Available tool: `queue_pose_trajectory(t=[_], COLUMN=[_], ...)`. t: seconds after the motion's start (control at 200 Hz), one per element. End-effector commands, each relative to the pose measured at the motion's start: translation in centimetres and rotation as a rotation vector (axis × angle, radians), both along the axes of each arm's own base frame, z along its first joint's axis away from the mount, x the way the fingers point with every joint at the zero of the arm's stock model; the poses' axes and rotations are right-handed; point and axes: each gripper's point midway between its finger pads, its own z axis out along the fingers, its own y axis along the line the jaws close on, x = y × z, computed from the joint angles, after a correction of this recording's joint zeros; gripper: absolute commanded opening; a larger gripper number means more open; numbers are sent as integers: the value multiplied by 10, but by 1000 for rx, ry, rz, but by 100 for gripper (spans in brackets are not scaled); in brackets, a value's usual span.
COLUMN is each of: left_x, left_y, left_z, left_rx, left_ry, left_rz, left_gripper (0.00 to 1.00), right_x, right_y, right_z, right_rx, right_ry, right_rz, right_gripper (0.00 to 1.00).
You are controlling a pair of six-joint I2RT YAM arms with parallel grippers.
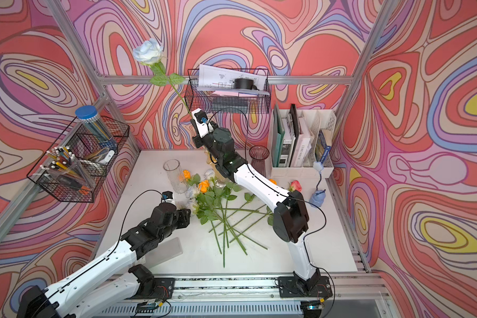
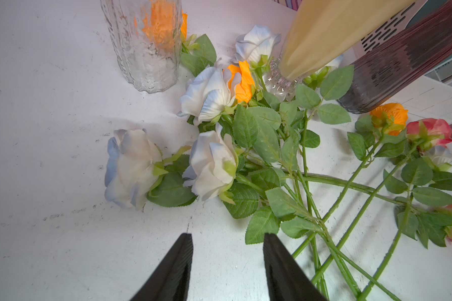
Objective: Arrange the flowers in different vases according to their colors
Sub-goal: Insert the flower into the vase, then pick up the flower at the center of the board.
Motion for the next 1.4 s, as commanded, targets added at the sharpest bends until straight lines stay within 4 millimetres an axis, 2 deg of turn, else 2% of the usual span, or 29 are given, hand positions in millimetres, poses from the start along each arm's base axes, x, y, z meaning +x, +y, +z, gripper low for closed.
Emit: queue_pose_trajectory(t=[0.0, 0.19, 0.29, 0.351, 0.461, 0.481, 0.586, 0.691, 0.831, 0.856, 0.871, 0.886, 0.911, 0.951, 1.006, 1.077, 1.102, 1.212, 1.222, 1.252, 1.317, 1.397], left_x=[4, 6, 7, 8, 10, 10, 10, 11, 10, 9, 9, 9, 9, 8, 7, 6, 3, 2, -3, -7, -7, -9], left_y=[-1, -1, -2, -2, -6, -8, -10, -11, -9, -8, -8, -7, -6, -2, 3, 14, 19, 26, 29, 30, 28, 26], left_z=[-1, 1, -2, -2, -2, -3, -5, -3, -3, -3, -3, -3, -3, -4, -4, -4, -9, -21, -33, -42, -48, -52], left_rx=[8, 14, 19, 18, 8, 8, 10, 12, 18, 23, 24, 25, 30, 40, 56, 64, 71, 28, 40, 42, 28, 22], left_ry=[-15, -26, -22, -23, -23, -21, -16, -19, -19, -18, -17, -18, -17, -14, -7, -7, 18, 79, 106, 130, 143, 152], left_rz=[-16, -18, -18, -18, -35, -44, -57, -57, -54, -54, -53, -52, -49, -37, -13, 40, 58, 101, 106, 109, 102, 90], left_gripper=[51, 51, 50, 51, 51, 51, 51, 51, 51, 51, 51, 51, 51, 51, 51, 51, 51, 51, 51, 51, 51, 51], right_x=[17, 32, 27, 23, 19, 17, 11, 2, -26, -31, -32, -42, -53, -68, -89, -120, -131, -168, -171, -180, -198, -214], right_y=[-14, -29, -34, -41, -53, -54, -62, -72, -89, -92, -91, -96, -97, -95, -92, -88, -88, -97, -98, -101, -107, -112], right_z=[11, -14, -29, -40, -49, -47, -29, -6, 21, 21, 15, 25, 27, 18, -4, -46, -62, -137, -142, -160, -190, -217], right_rx=[-5, 1, -14, -16, -28, -26, -21, -12, 10, 12, 4, 10, 0, -31, -85, -159, -190, -305, -312, -338, -395, -456], right_ry=[-71, -25, 10, 18, 54, 55, 42, 30, 39, 59, 82, 82, 104, 159, 270, 416, 464, 646, 659, 695, 758, 809], right_rz=[-76, -98, -96, -109, -135, -136, -143, -150, -130, -123, -115, -99, -69, -11, 70, 184, 209, 213, 213, 215, 219, 235], right_gripper=[0, 0, 0, 18, 37, 38, 64, 81, 84, 84, 84, 84, 83, 82, 81, 81, 80, 77, 77, 76, 76, 74])
